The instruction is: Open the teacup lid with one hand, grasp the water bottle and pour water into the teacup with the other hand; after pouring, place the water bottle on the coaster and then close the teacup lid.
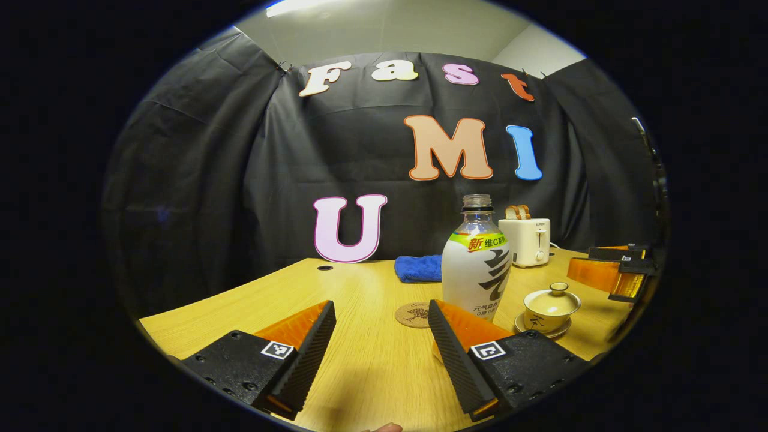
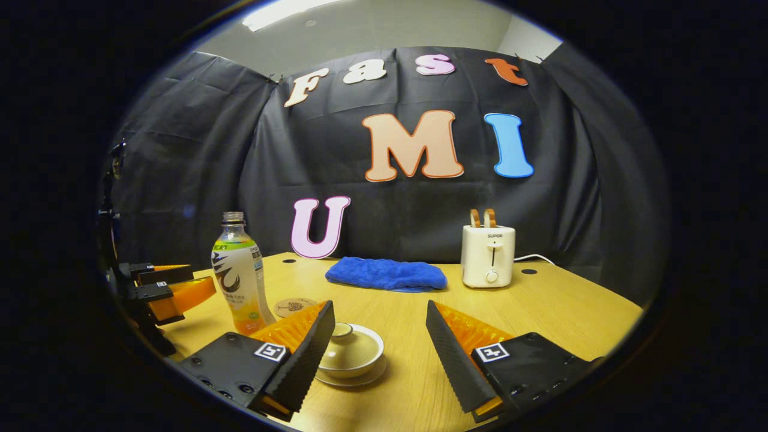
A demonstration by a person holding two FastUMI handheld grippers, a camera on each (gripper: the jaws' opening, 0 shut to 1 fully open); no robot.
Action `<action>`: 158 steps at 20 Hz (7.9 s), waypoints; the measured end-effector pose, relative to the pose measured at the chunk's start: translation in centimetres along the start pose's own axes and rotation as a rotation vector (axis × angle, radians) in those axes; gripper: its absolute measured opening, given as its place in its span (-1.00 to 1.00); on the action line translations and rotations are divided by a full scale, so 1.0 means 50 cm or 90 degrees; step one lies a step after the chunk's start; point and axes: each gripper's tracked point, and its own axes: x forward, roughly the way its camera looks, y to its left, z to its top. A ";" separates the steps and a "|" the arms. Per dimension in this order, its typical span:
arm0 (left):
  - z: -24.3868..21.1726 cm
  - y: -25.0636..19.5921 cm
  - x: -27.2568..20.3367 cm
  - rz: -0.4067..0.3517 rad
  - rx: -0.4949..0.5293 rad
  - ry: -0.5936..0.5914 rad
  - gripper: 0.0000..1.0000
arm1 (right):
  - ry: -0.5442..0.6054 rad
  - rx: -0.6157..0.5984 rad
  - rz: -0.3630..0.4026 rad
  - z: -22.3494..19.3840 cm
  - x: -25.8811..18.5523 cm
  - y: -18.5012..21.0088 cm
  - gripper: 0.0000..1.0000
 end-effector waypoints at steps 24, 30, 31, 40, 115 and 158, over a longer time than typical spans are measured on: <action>0.000 0.002 -0.003 -0.003 -0.001 0.000 0.82 | 0.091 -0.101 0.070 -0.072 0.047 0.082 -0.27; -0.001 0.002 -0.002 -0.003 -0.001 0.001 0.82 | 0.084 -0.076 0.076 -0.071 0.046 0.081 -0.54; -0.002 0.001 -0.002 -0.003 -0.001 0.001 0.82 | 0.082 -0.072 0.074 -0.073 0.045 0.081 -0.53; 0.000 -0.005 -0.001 -0.011 -0.001 0.001 0.82 | 0.046 -0.042 0.081 -0.032 0.029 0.079 -0.51; -0.009 -0.160 0.123 -0.107 0.613 0.056 0.13 | -0.053 0.041 -0.020 0.116 -0.087 -0.147 -0.53; -0.009 -0.156 0.125 -0.193 1.185 0.078 0.12 | -0.065 0.037 -0.011 0.134 -0.099 -0.128 -0.51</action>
